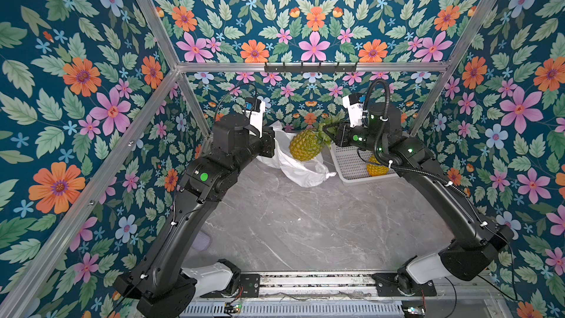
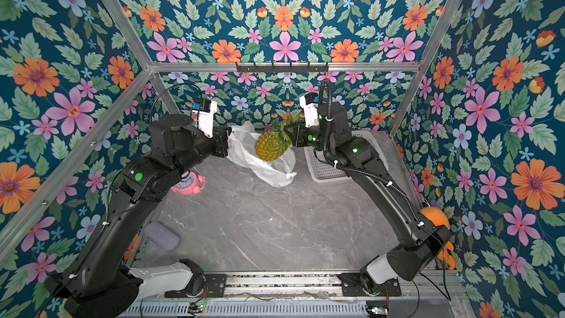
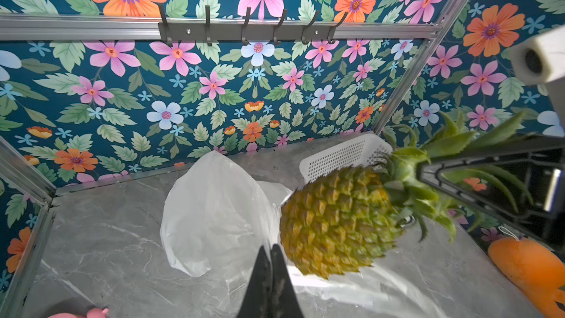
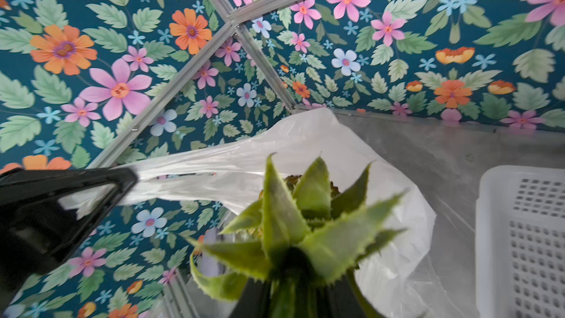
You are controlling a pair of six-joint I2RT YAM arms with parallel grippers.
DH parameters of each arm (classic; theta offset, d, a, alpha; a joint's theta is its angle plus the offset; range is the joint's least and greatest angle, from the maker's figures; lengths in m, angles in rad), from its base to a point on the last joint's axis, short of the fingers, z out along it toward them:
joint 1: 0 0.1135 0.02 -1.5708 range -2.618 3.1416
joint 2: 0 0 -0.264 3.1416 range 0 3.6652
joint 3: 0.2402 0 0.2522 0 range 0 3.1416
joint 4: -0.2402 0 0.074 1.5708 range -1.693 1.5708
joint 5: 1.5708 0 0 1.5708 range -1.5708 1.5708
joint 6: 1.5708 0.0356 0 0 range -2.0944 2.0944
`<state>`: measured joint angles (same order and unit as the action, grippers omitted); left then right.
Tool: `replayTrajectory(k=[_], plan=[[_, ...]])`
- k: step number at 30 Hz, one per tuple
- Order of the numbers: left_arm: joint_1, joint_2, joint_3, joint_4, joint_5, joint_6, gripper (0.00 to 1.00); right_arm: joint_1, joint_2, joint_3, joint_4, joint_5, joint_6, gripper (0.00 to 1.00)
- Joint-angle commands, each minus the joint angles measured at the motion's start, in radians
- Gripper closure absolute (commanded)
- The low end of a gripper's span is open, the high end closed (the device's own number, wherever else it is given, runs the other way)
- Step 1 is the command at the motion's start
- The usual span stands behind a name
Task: Place the pineapple into a plastic bag & tie a knot
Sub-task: Place the pineapple in the plastic bag.
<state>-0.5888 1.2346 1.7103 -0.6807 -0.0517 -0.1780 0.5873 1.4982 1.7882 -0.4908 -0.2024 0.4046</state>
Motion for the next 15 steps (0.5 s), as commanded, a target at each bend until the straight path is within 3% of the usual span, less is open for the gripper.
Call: replayTrajectory(k=[1, 6, 15], plan=[[0.000, 0.006, 0.011, 0.016, 0.033, -0.004, 1.00, 0.068, 0.031, 0.056, 0.005, 0.132, -0.120, 1.00], [0.000, 0.019, 0.020, 0.015, 0.050, -0.015, 1.00, 0.177, 0.100, 0.152, -0.051, 0.263, -0.257, 1.00], [0.000, 0.009, 0.017, 0.020, 0.064, -0.032, 1.00, 0.187, 0.219, 0.184, -0.009, 0.539, -0.280, 1.00]])
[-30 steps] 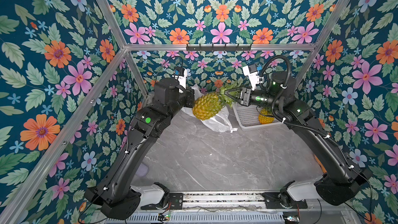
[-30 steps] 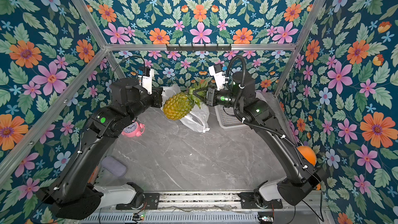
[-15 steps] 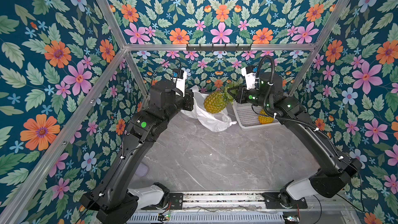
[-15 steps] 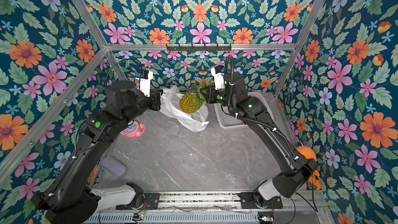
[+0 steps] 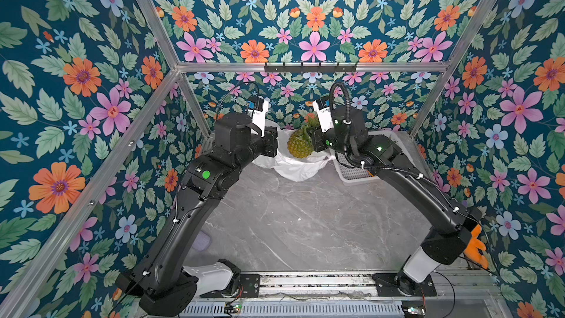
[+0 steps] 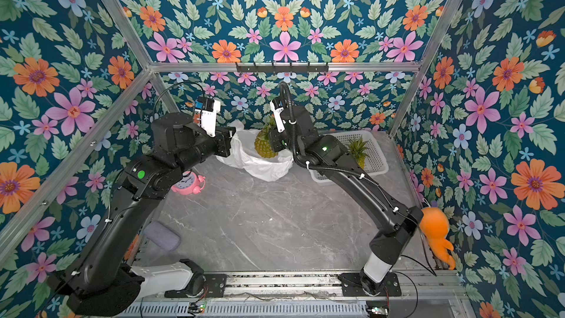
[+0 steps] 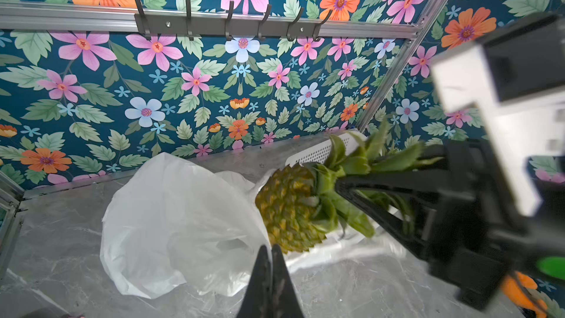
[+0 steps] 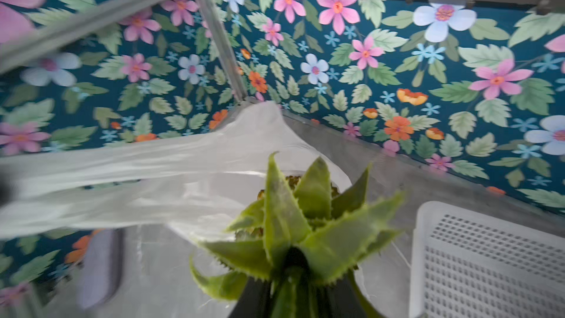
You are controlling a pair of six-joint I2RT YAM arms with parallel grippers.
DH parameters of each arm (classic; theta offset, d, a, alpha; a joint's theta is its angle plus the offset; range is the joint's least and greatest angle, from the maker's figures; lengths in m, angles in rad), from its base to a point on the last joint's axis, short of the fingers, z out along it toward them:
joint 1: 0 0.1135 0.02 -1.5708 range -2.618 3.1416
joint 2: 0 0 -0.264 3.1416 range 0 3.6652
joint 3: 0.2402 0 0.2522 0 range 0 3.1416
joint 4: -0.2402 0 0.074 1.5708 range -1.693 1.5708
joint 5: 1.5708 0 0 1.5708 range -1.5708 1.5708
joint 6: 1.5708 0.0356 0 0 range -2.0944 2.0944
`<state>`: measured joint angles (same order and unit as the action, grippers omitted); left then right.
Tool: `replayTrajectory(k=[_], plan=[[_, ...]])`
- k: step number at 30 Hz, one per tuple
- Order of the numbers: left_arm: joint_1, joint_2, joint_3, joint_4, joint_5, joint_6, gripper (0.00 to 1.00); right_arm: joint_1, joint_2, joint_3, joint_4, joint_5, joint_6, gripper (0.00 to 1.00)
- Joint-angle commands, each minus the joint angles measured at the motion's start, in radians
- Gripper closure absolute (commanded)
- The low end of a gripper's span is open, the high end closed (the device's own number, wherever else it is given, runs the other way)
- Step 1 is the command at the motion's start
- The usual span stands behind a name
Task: Place the pineapple into a plastic bag & tie a knot
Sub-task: Place the pineapple in the plastic bag.
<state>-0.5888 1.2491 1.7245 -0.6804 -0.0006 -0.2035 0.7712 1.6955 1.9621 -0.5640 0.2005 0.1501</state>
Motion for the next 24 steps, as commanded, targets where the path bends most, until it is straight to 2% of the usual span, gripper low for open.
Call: replayTrajectory(k=[1, 3, 6, 9, 14, 20, 22, 24], plan=[[0.000, -0.005, 0.004, 0.019, 0.014, -0.010, 1.00, 0.003, 0.029, 0.015, 0.059, 0.127, -0.022, 1.00], [0.000, -0.004, 0.004, 0.019, 0.016, -0.018, 1.00, 0.005, 0.036, 0.033, 0.046, 0.043, -0.007, 1.00], [0.000, 0.001, 0.004, 0.021, 0.023, -0.026, 1.00, 0.004, 0.044, 0.085, 0.025, -0.163, 0.043, 1.00], [0.000, 0.003, 0.001, 0.027, 0.028, -0.039, 1.00, 0.005, 0.073, 0.139, 0.006, -0.236, 0.109, 1.00], [0.000, -0.008, -0.015, 0.053, 0.046, -0.065, 1.00, 0.005, 0.120, 0.085, 0.059, -0.205, 0.178, 1.00], [0.000, -0.025, -0.020, 0.051, 0.045, -0.077, 1.00, 0.008, 0.122, -0.037, 0.125, 0.134, 0.089, 1.00], [0.000, -0.029, -0.023, 0.051, 0.045, -0.077, 1.00, 0.003, 0.112, -0.049, 0.122, 0.154, 0.088, 1.00], [0.000, -0.031, -0.027, 0.055, 0.045, -0.081, 1.00, 0.000, 0.098, -0.032, 0.103, 0.080, 0.107, 1.00]])
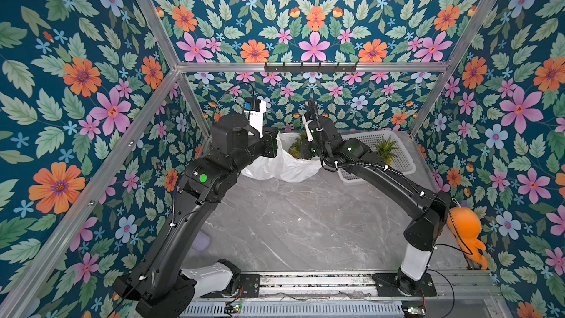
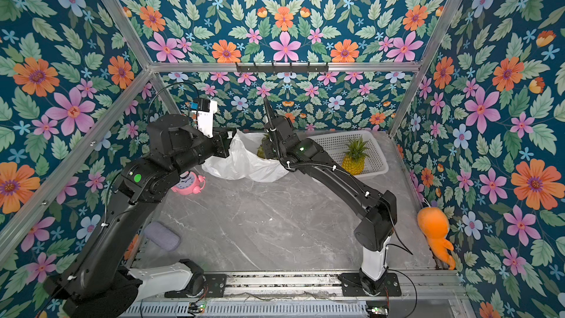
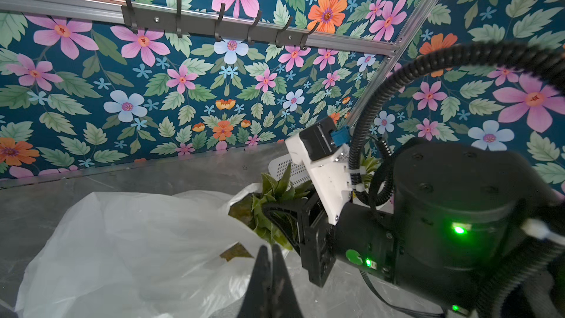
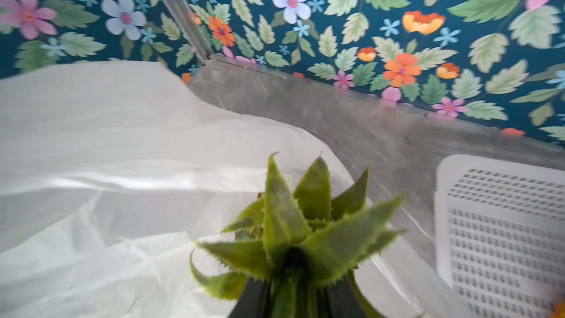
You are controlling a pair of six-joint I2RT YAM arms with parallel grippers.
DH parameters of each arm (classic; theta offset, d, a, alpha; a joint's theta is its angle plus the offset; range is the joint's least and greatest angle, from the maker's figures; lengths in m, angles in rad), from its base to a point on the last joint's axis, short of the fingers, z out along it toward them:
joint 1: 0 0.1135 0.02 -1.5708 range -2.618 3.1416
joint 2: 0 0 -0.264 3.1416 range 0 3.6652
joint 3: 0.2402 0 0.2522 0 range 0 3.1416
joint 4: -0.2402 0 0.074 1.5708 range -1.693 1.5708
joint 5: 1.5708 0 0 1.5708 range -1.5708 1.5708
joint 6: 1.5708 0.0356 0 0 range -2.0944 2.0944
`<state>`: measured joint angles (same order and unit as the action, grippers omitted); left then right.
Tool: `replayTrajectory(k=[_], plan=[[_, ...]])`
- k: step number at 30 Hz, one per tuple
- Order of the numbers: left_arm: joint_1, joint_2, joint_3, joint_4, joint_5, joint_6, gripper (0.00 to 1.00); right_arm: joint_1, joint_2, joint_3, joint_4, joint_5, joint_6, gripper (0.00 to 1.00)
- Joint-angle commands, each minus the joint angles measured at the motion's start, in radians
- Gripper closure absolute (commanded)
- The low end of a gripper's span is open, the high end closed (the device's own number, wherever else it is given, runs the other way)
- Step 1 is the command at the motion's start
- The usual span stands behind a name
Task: Place the pineapple into a plastic bag & tie a knot
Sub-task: Place the pineapple in the plastic bag.
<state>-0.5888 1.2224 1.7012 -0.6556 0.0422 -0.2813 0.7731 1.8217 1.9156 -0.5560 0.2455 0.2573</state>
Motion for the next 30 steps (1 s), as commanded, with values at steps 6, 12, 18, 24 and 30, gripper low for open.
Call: replayTrajectory(k=[6, 12, 18, 24, 30], plan=[[0.000, -0.004, -0.014, 0.048, 0.013, -0.017, 1.00, 0.003, -0.038, 0.063, 0.102, -0.283, 0.174, 1.00], [0.000, -0.028, -0.034, 0.047, 0.008, -0.048, 1.00, 0.006, 0.053, 0.051, 0.041, -0.192, 0.179, 1.00], [0.001, -0.105, -0.135, 0.040, -0.046, -0.100, 1.00, 0.006, 0.089, -0.018, 0.020, -0.120, 0.131, 1.00], [0.003, -0.164, -0.258, 0.019, -0.096, -0.148, 1.00, 0.006, 0.108, -0.097, 0.062, -0.187, 0.115, 1.00], [0.007, -0.182, -0.309, -0.002, -0.146, -0.157, 1.00, 0.006, 0.186, -0.071, 0.004, -0.147, 0.102, 1.00]])
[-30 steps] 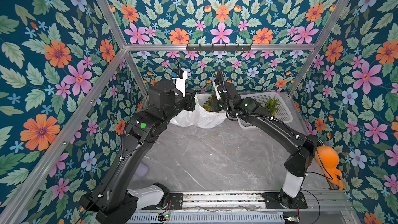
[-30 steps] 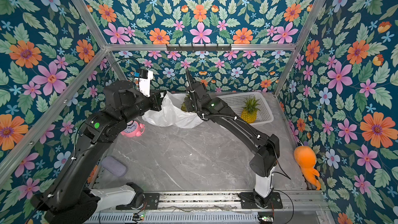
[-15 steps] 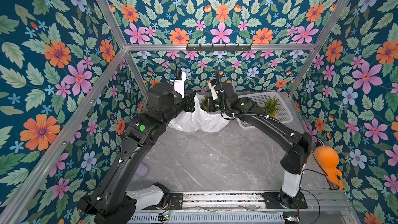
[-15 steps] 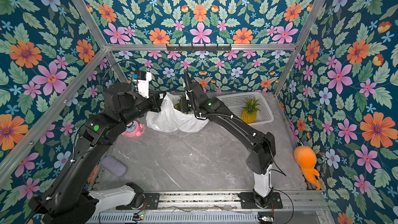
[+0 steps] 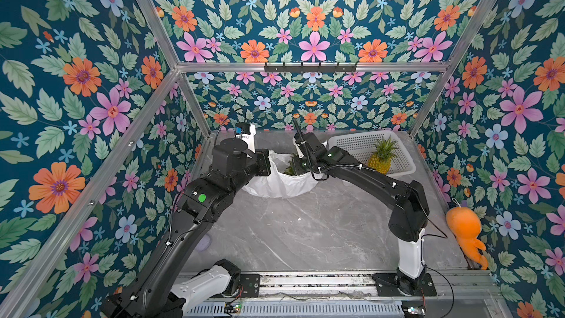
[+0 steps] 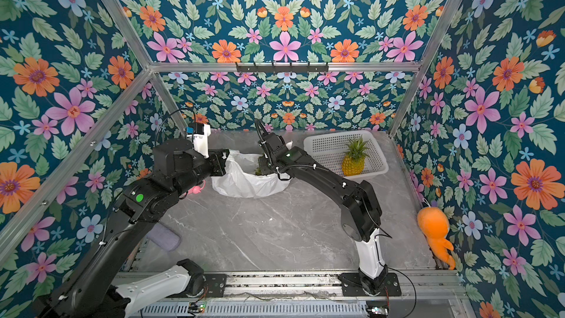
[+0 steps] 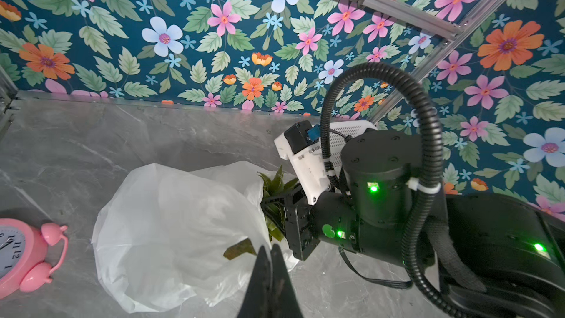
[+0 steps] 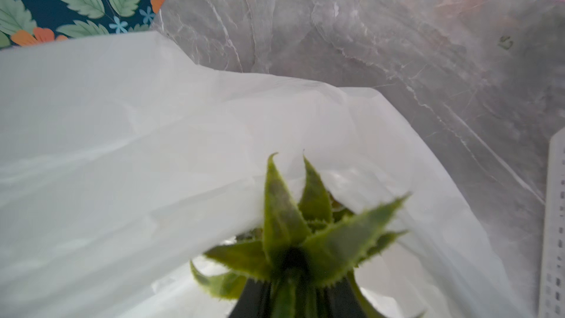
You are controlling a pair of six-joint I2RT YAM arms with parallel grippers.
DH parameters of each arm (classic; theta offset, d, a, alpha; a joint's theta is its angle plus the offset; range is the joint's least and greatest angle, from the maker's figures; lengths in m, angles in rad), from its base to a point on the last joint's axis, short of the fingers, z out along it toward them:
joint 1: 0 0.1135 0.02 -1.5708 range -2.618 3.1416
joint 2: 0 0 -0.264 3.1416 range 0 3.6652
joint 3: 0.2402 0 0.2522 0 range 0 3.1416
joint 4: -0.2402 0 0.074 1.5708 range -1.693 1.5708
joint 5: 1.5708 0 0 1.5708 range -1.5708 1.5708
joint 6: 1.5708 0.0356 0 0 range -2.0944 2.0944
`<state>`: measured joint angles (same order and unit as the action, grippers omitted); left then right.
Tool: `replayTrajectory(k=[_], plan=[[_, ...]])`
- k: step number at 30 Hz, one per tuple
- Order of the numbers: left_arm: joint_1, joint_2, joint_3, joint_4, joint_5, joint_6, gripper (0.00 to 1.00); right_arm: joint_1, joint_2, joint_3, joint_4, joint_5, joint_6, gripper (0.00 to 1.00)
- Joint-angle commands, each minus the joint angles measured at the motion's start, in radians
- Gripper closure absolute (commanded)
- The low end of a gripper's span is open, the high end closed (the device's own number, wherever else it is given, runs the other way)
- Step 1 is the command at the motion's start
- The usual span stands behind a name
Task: Place the pineapple into a plastic bag & tie a knot
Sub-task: Place the pineapple in the plastic bag.
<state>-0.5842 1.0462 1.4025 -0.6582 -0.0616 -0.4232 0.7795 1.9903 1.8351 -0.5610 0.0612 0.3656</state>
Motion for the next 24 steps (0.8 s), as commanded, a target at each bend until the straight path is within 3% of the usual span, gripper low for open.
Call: replayTrajectory(k=[1, 3, 6, 8, 10, 14, 20, 24], plan=[[0.004, -0.004, -0.017, -0.002, -0.044, -0.015, 1.00, 0.000, 0.028, 0.008, 0.002, 0.064, -0.009, 1.00], [0.006, -0.001, -0.033, -0.010, -0.057, -0.015, 1.00, -0.001, 0.044, 0.003, -0.009, 0.110, -0.025, 0.98], [0.010, -0.005, -0.052, -0.015, -0.076, -0.015, 1.00, -0.001, 0.049, 0.018, -0.044, 0.153, -0.040, 0.73], [0.013, -0.003, -0.056, -0.011, -0.066, -0.009, 1.00, -0.001, 0.026, 0.046, -0.063, 0.102, -0.046, 0.52], [0.014, 0.003, -0.053, -0.009, -0.056, -0.001, 1.00, 0.000, -0.007, 0.087, -0.089, 0.031, -0.028, 0.44], [0.016, 0.022, -0.041, -0.007, -0.053, 0.013, 1.00, 0.000, -0.102, 0.118, -0.096, -0.055, 0.017, 0.35], [0.018, 0.038, -0.030, -0.004, -0.036, 0.026, 1.00, -0.006, -0.209, 0.128, -0.118, -0.108, 0.053, 0.32], [0.018, 0.035, -0.033, -0.007, -0.033, 0.031, 1.00, -0.028, -0.401, 0.029, -0.085, -0.030, 0.055, 0.26]])
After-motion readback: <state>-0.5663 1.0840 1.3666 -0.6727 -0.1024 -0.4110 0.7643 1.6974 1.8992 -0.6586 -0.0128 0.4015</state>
